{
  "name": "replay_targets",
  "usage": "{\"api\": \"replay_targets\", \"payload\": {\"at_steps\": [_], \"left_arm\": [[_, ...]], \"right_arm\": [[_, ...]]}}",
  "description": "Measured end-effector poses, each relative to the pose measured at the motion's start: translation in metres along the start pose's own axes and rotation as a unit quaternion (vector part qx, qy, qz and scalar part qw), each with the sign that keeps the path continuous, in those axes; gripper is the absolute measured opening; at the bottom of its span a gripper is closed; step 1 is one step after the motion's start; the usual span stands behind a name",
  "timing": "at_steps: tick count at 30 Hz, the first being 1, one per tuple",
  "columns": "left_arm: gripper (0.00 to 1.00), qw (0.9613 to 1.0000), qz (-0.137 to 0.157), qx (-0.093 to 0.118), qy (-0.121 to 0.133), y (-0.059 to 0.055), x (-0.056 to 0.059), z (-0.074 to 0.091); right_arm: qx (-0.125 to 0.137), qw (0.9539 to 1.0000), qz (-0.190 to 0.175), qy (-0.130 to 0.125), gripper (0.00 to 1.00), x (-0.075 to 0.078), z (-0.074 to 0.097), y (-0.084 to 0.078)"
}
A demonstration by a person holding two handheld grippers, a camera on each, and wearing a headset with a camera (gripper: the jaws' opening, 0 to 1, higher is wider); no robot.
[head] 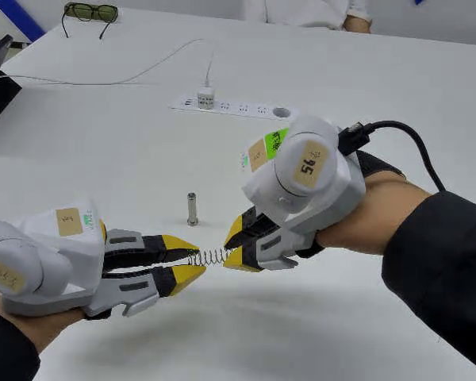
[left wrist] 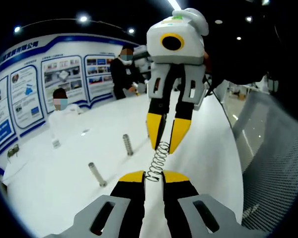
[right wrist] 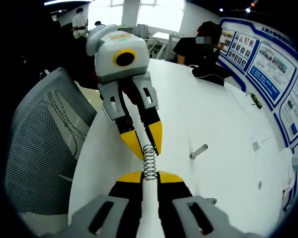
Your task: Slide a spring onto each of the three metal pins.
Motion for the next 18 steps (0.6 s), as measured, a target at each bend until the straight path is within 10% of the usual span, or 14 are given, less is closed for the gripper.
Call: {"api": "replay_targets", "payload": {"at_steps": [18], "left_arm": [[0.11,1.0000,-0.003,-0.001,-0.005,0.001,0.003,-0.001]], "right_arm": [[0.054,0.9983,-0.007,-0.019,0.11,0.005,0.008,0.028]]}}
Point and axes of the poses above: the centre of the closed fingertips' face, and the gripper's own axes: z roughly backward along the fingers, x roughly to its right, y roughly out of its top, the point moved 6 cm from there along z, roughly backward along the fingers, and after that the axes turned 12 degrees about z, right-handed, at the moved point
